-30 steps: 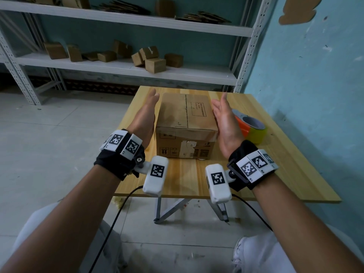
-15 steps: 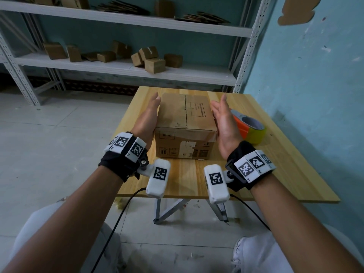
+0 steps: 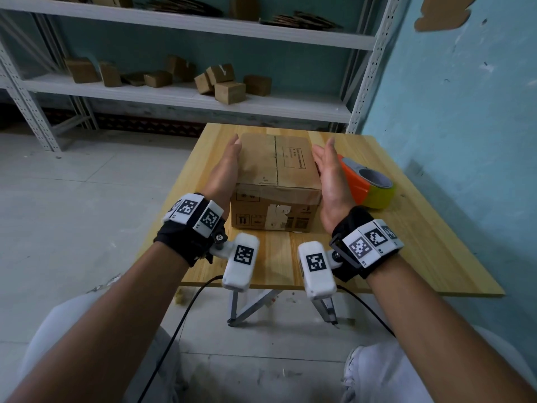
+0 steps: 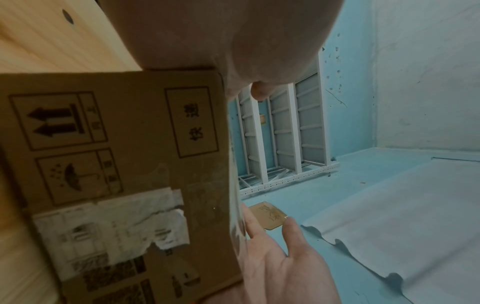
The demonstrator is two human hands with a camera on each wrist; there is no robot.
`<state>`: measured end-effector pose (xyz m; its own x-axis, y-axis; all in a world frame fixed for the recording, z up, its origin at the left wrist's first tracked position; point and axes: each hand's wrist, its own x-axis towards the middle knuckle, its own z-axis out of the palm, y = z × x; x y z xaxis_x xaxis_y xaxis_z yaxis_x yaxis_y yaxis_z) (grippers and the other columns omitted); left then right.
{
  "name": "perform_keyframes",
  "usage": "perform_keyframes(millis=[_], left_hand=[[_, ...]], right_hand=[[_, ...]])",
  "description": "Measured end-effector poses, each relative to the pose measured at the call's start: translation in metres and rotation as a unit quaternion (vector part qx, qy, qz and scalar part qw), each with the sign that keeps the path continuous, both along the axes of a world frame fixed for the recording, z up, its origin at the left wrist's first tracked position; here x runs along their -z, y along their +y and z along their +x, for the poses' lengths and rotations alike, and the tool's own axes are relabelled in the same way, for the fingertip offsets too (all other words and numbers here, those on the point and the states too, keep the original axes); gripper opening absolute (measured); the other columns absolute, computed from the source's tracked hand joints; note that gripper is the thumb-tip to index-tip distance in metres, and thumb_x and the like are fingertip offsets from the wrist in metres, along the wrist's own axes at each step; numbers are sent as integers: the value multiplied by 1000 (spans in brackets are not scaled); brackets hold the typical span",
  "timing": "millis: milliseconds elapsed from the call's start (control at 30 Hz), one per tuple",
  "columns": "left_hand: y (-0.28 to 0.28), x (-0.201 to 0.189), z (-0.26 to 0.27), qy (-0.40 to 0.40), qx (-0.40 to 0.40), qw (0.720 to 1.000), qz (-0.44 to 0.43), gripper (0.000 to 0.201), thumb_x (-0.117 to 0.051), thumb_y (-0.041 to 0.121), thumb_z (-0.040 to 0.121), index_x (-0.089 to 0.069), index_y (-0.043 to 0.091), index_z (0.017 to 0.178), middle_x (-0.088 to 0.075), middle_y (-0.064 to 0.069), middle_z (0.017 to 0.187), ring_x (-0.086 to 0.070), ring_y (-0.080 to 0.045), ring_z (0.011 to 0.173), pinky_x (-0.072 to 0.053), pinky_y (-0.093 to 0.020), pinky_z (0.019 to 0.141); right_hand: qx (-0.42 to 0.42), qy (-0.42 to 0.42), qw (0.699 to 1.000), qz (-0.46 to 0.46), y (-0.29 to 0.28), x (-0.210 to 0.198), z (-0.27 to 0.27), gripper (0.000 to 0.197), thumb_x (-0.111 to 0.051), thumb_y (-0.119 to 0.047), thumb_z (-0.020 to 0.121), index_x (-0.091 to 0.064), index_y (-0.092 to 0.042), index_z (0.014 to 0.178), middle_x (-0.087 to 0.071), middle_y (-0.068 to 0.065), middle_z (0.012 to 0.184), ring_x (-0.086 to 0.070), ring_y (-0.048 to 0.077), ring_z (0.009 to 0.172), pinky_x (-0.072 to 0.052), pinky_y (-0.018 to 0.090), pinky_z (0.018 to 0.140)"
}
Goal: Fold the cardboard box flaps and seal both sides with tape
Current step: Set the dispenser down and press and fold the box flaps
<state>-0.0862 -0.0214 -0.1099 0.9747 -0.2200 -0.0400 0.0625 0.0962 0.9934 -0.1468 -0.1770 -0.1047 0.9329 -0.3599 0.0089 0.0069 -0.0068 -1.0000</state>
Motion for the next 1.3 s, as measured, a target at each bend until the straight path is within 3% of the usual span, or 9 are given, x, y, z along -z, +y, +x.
perform_keyframes(millis=[233,667,800,933,1033,1100,1133,1200,1300], left_hand=[[0,8,5,17,17,999,-28,55,-33,53,98,-33,28,147,-52,-6,138,-59,-24,115,-54,-29,77],[-3,12,12,23,47,996,-78,59,-41,54,95,-45,17,140,-63,-12,125,-65,-28,107,-57,-34,77],[-5,8,7,18,33,997,-74,40,-38,46,99,-61,18,113,-75,5,93,-72,-11,84,-55,-20,60],[-6,2,-2,-19,32,998,-59,30,-29,37,103,-53,27,88,-64,24,54,-62,8,53,-46,-10,45],[-6,0,1,-24,18,997,-66,28,-32,37,102,-56,23,101,-66,16,68,-64,4,53,-47,-12,47],[-3,-1,2,-19,30,996,-79,36,-30,36,103,-53,19,123,-68,15,86,-64,5,61,-48,-13,52],[-1,-1,2,-16,39,996,-84,40,-29,37,102,-47,18,133,-66,13,108,-64,6,73,-49,-14,58],[6,-3,1,-15,56,995,-80,51,-31,40,100,-33,21,146,-40,6,148,-53,-4,114,-48,-23,82],[16,-7,-1,-52,61,997,-10,48,-40,38,97,-39,24,143,-29,0,155,-21,-19,143,-23,-36,111]], right_hand=[[0,-26,999,18,0,5,5,73,-15,-70,95,-31,-27,152,-34,-1,157,-31,17,143,-19,50,119],[4,-46,999,26,1,8,8,70,-19,-67,96,-31,-26,152,-36,-3,156,-32,16,142,-19,49,119],[2,-45,999,27,1,8,8,66,-16,-62,99,-31,-24,152,-35,-3,156,-33,14,142,-19,45,119],[-2,-45,999,21,0,9,9,67,-16,-62,100,-30,-23,153,-32,-3,158,-29,13,143,-16,45,120],[-21,-38,999,15,-6,6,7,69,-16,-64,99,-30,-23,153,-32,-5,157,-33,8,140,-21,39,117],[-48,-30,998,11,-11,1,3,69,-15,-63,99,-30,-22,153,-33,-6,157,-37,-1,127,-31,22,100],[-61,-27,998,7,-14,-1,1,69,-15,-63,99,-30,-22,153,-34,-7,156,-37,-3,120,-31,18,91],[-73,-30,997,-7,-21,-3,-1,68,-17,-63,99,-33,-23,151,-35,-7,156,-36,-2,121,-27,22,100],[-77,-35,993,-79,-29,-2,-3,59,-23,-60,99,-39,-30,147,-33,-8,156,-28,2,136,-17,34,112]])
